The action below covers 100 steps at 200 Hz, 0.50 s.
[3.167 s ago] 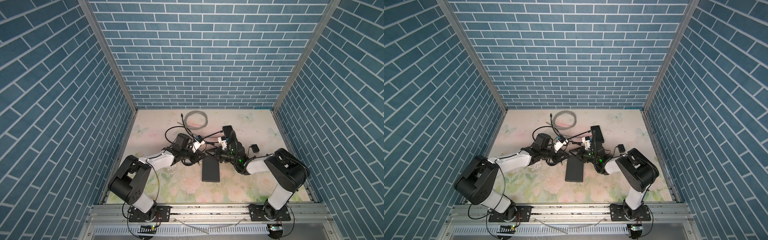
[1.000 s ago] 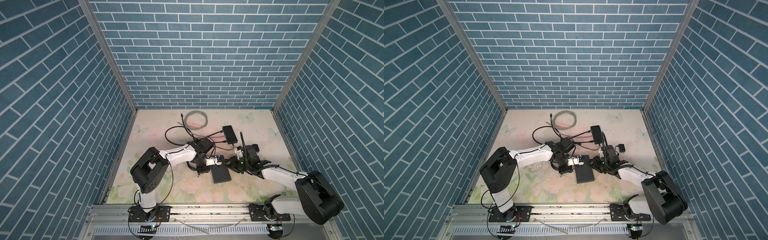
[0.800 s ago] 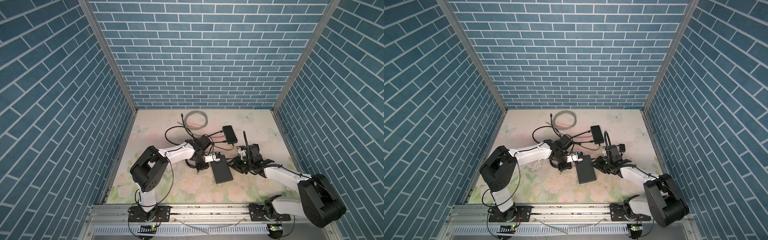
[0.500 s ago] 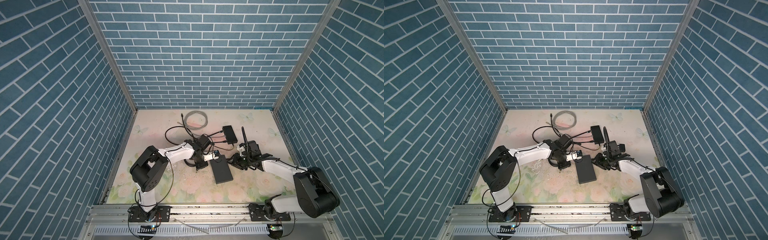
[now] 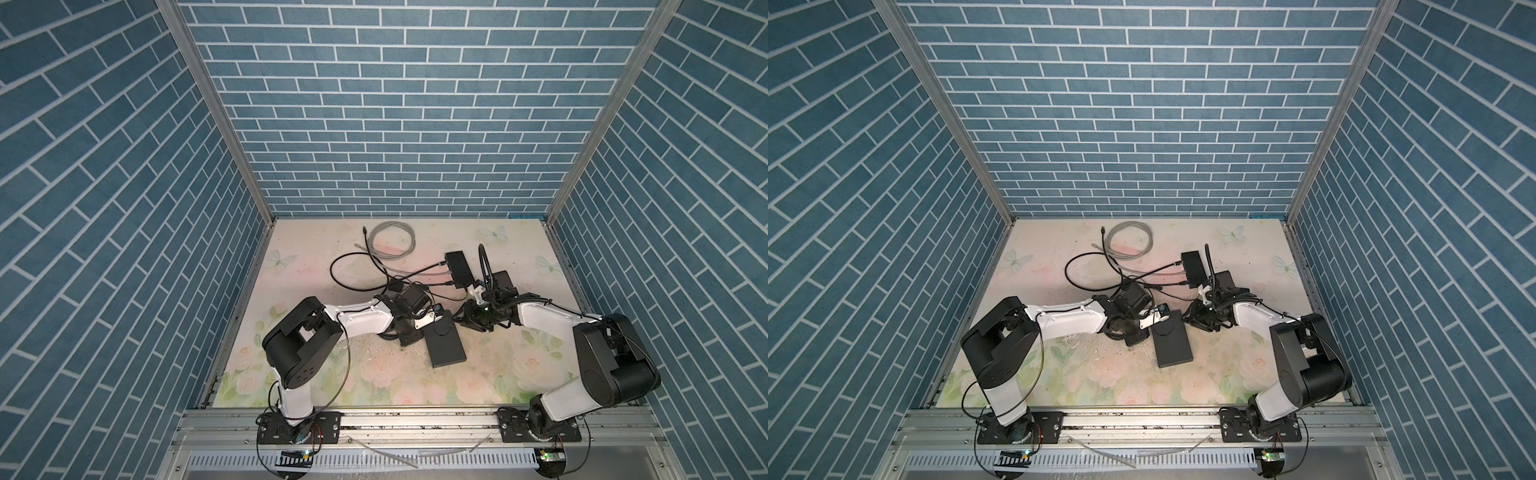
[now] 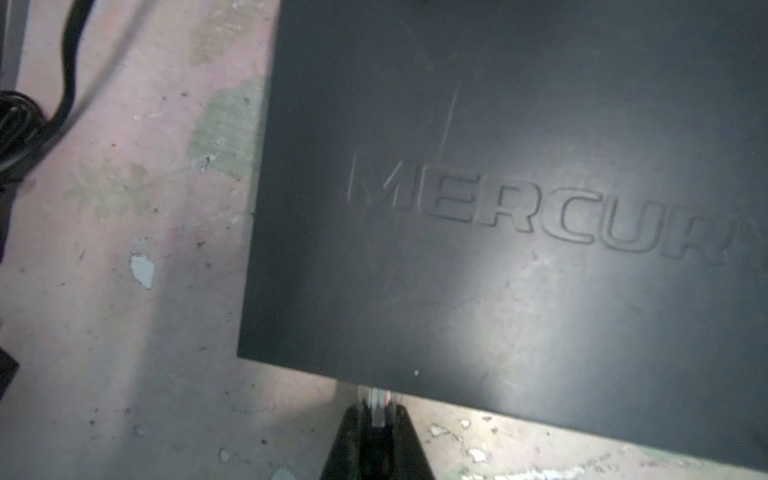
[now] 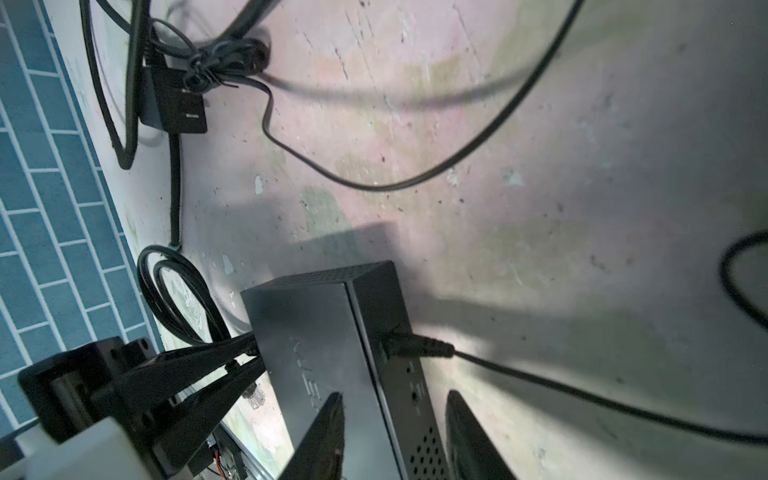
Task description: Insert the plug into the switch port
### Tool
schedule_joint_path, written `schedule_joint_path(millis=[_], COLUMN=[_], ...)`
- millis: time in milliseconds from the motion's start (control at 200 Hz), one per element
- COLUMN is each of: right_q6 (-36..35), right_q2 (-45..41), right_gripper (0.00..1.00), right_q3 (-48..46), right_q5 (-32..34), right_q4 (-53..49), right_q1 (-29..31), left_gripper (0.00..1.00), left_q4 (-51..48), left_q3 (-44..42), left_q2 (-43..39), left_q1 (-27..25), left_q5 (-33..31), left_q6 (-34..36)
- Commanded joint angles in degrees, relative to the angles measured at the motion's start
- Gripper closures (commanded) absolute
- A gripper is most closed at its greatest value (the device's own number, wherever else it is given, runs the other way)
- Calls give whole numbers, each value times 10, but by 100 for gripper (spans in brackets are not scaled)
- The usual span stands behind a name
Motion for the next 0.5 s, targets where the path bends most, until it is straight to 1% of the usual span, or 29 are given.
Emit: schedule_joint_path(millis=[0, 175, 370, 495], right_q6=[-42, -56, -61, -74], right_q2=[17, 31, 56, 73], right_gripper=[58, 57, 55, 55], right_q3=[19, 19, 41, 58], right_q5=[-23, -33, -46, -51], right_q4=[-28, -27, -20, -28], right_q1=[-2, -2, -2, -2], left_gripper=[92, 92, 92, 92], left_q4=[22, 56, 112, 119], left_q3=[-33, -55, -87, -81], left_q2=[-11, -19, -36, -31], left_q1=[-7, -15, -16, -17], left_q5=[-15, -19, 14, 18], left_q6=[-12, -4, -6, 2])
